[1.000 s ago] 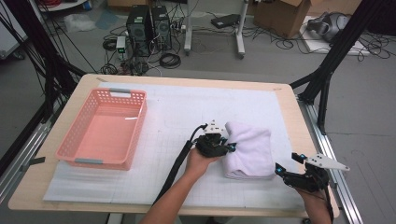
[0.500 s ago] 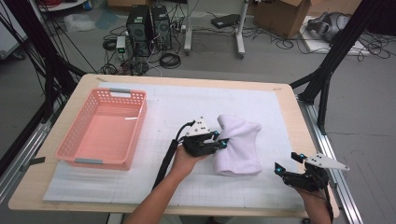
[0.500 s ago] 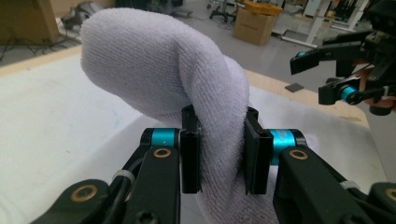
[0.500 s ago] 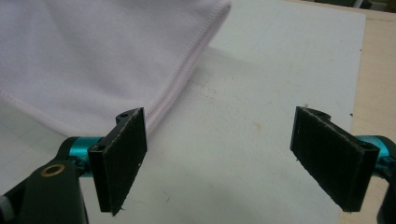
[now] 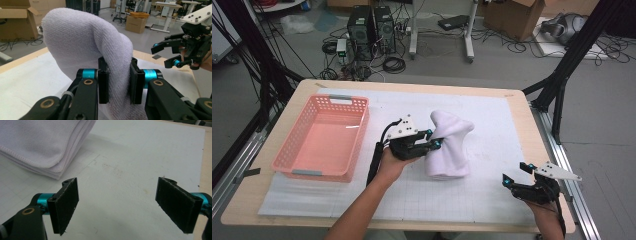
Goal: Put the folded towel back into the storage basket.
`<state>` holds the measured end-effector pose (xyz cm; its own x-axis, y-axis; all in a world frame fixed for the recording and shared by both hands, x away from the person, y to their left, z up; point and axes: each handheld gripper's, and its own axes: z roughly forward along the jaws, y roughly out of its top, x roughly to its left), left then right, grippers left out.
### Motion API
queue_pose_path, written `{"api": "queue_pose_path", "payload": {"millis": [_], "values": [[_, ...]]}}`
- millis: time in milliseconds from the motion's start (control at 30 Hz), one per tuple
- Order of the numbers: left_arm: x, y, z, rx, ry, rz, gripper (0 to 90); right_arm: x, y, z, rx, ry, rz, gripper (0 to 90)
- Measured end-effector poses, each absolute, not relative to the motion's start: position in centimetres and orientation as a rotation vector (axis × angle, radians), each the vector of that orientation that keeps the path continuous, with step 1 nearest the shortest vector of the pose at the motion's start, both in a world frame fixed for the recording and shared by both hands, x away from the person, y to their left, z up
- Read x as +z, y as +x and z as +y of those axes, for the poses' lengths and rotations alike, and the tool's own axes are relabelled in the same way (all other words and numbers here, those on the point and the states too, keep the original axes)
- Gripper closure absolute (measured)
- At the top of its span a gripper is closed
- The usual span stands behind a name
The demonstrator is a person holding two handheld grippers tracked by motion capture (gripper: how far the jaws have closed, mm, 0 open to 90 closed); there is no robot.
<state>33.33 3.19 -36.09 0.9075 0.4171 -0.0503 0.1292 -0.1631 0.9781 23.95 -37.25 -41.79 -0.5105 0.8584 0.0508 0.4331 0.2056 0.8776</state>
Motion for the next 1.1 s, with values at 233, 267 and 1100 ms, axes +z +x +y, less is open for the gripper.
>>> {"api": "queue_pose_path", "payload": {"millis": [233,267,1100], "values": [[-35.1,33.4,5.2,0.281,1.7,0.41,74.1,-41.6,24.1,-37.0,1.264,1.179,2.031,17.5],[-35.0,33.5,5.5,0.279,1.691,0.41,74.1,-41.7,24.1,-36.9,1.264,1.183,2.035,17.5],[-31.6,33.3,12.8,0.333,1.574,0.428,74.1,-41.4,24.5,-35.4,1.283,1.127,2.057,17.5]]}}
